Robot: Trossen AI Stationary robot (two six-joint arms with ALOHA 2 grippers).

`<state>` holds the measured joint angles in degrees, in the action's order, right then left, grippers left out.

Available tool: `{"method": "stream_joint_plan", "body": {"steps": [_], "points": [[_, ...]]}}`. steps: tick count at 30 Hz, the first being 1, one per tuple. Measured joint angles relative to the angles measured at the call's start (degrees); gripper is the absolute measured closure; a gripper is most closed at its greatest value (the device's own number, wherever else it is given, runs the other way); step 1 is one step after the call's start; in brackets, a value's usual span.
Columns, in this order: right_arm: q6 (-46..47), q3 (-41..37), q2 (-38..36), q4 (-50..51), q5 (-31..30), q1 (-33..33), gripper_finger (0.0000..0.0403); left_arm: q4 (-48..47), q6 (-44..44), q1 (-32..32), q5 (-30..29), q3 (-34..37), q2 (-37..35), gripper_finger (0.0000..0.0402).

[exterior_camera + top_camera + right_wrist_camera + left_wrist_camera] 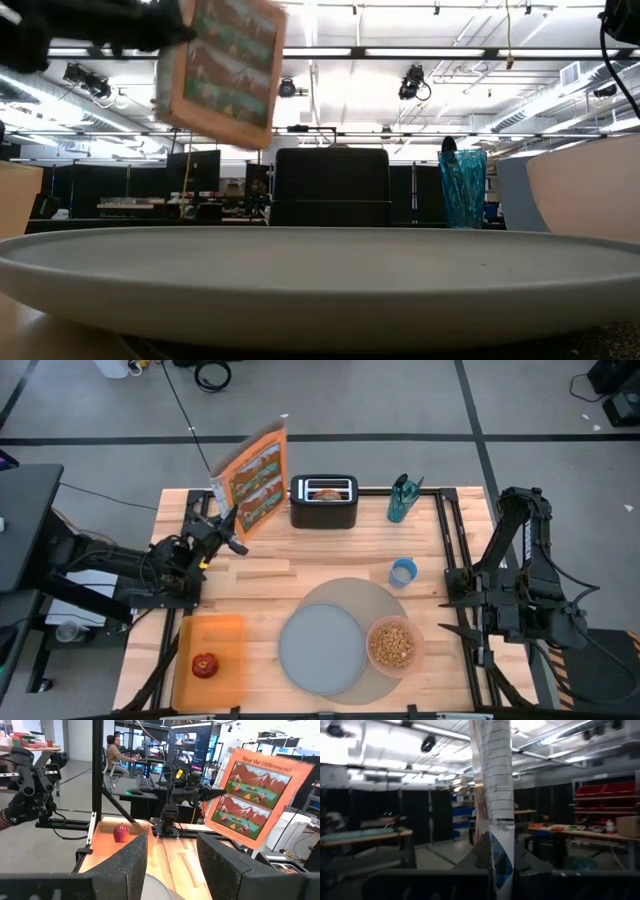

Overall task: Arrange a breakfast setting
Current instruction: Pour the cereal into the orange bowl

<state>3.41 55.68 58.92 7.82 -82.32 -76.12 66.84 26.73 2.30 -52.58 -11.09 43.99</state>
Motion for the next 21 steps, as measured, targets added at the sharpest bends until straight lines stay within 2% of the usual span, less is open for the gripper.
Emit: {"method": "stream_joint_plan", "body": {"steps": [7,12,17,21], "points": [[1.29,-0.85,0.00,0.12,-0.04,0.09,0.0224,8.45,1.25,0.50,-9.65,9.56,-1.80,0.0390],[1.56,-0.83,-0.01,0.04,0.01,0.12,0.0224,8.00,1.36,0.15,-12.90,10.57,-1.67,0.0390],[1.54,-0.83,-0.01,0.10,0.00,0.13,0.0224,9.81,0.75,-1.90,-9.52,10.57,-1.67,0.0390],[1.58,-0.83,0.00,0.80,0.00,0.13,0.0224,11.04,-2.82,-4.74,-0.35,10.62,-1.67,0.0390]]}}
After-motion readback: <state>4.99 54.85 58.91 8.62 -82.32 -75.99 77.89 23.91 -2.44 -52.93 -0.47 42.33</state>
